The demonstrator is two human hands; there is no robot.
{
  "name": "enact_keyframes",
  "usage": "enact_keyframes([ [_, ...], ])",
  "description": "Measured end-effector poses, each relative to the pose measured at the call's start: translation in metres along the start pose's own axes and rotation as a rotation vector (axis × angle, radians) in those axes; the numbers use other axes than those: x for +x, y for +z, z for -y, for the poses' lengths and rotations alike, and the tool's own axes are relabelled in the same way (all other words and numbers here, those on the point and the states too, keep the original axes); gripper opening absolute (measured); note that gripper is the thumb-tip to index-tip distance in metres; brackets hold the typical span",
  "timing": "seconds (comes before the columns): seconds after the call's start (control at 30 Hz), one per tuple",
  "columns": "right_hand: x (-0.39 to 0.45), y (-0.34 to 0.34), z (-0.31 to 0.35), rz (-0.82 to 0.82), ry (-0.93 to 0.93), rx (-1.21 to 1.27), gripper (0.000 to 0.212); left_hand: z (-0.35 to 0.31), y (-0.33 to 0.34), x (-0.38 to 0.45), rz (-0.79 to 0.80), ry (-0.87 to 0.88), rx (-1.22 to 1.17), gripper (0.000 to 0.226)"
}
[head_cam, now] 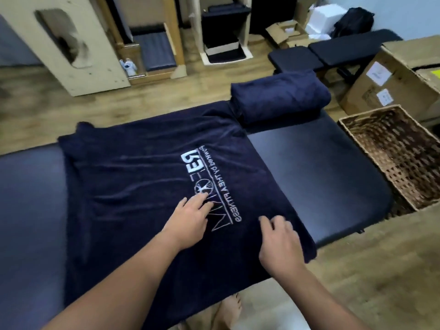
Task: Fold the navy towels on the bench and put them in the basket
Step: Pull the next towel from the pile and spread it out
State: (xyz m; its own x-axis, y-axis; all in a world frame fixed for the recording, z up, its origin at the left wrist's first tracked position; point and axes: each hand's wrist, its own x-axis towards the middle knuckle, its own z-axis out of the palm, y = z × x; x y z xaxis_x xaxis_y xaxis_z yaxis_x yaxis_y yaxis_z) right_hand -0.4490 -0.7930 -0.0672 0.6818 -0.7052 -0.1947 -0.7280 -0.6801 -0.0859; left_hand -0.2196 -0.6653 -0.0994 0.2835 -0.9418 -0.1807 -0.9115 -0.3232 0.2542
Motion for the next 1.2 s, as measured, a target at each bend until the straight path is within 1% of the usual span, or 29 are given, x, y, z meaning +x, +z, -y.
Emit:
enact_keyframes([
  [0.07,-0.006,0.003,0.039,0.073,-0.179,0.004,0.056,0.019,0.006,-0.039,-0.045,-0.084,0.038,0.053],
  [0.13,-0.016,0.007,0.076,0.182,-0.325,-0.019,0.066,0.035,0.011,-0.076,-0.082,-0.202,0.066,0.054],
  [0.2,-0.025,0.011,0.109,0.312,-0.421,-0.037,0.077,0.052,0.017,-0.116,-0.132,-0.325,0.071,0.057],
  [0.27,-0.036,0.014,0.137,0.372,-0.479,-0.056,0.085,0.065,0.023,-0.154,-0.168,-0.437,0.078,0.058],
  [0.37,-0.051,0.024,0.165,0.393,-0.501,-0.108,0.093,0.075,0.026,-0.2,-0.227,-0.547,0.089,0.056],
  [0.43,-0.059,0.027,0.18,0.398,-0.479,-0.153,0.095,0.076,0.026,-0.224,-0.305,-0.644,0.041,0.054],
  [0.53,-0.067,0.026,0.201,0.417,-0.503,-0.161,0.094,0.073,0.024,-0.25,-0.435,-0.884,-0.144,0.047],
  [0.6,-0.07,0.027,0.217,0.427,-0.518,-0.154,0.095,0.077,0.016,-0.263,-0.488,-1.06,-0.33,0.029],
  [0.63,-0.07,0.028,0.224,0.431,-0.512,-0.15,0.095,0.081,0.011,-0.267,-0.466,-1.149,-0.411,0.021],
  [0.67,-0.071,0.028,0.231,0.435,-0.502,-0.147,0.096,0.086,0.006,-0.271,-0.429,-1.218,-0.453,0.018],
  [0.7,-0.071,0.029,0.238,0.438,-0.491,-0.145,0.097,0.091,0.002,-0.273,-0.38,-1.245,-0.464,0.016],
  [0.77,-0.071,0.03,0.249,0.438,-0.479,-0.145,0.098,0.101,-0.005,-0.275,-0.304,-1.214,-0.525,0.016],
  [0.87,-0.068,0.031,0.263,0.445,-0.489,-0.126,0.096,0.109,-0.008,-0.269,-0.263,-1.165,-0.75,0.018],
  [0.97,-0.061,0.03,0.274,0.494,-0.455,-0.092,0.09,0.107,-0.011,-0.266,-0.3,-1.102,-0.876,0.028],
  [1.0,-0.058,0.029,0.277,0.514,-0.437,-0.086,0.091,0.106,-0.011,-0.266,-0.327,-1.073,-0.936,0.029],
  [1.07,-0.055,0.028,0.283,0.547,-0.411,-0.086,0.095,0.105,-0.011,-0.267,-0.372,-1.043,-1.07,0.023],
  [1.1,-0.055,0.026,0.285,0.558,-0.405,-0.093,0.097,0.104,-0.01,-0.267,-0.397,-1.048,-1.159,0.018],
  [1.13,-0.055,0.025,0.287,0.567,-0.399,-0.099,0.099,0.103,-0.01,-0.268,-0.408,-1.084,-1.266,0.018],
  [1.17,-0.055,0.024,0.289,0.574,-0.394,-0.102,0.099,0.102,-0.009,-0.267,-0.411,-1.128,-1.37,0.022],
  [1.2,-0.055,0.023,0.29,0.58,-0.39,-0.104,0.1,0.1,-0.007,-0.267,-0.391,-1.169,-1.417,0.025],
])
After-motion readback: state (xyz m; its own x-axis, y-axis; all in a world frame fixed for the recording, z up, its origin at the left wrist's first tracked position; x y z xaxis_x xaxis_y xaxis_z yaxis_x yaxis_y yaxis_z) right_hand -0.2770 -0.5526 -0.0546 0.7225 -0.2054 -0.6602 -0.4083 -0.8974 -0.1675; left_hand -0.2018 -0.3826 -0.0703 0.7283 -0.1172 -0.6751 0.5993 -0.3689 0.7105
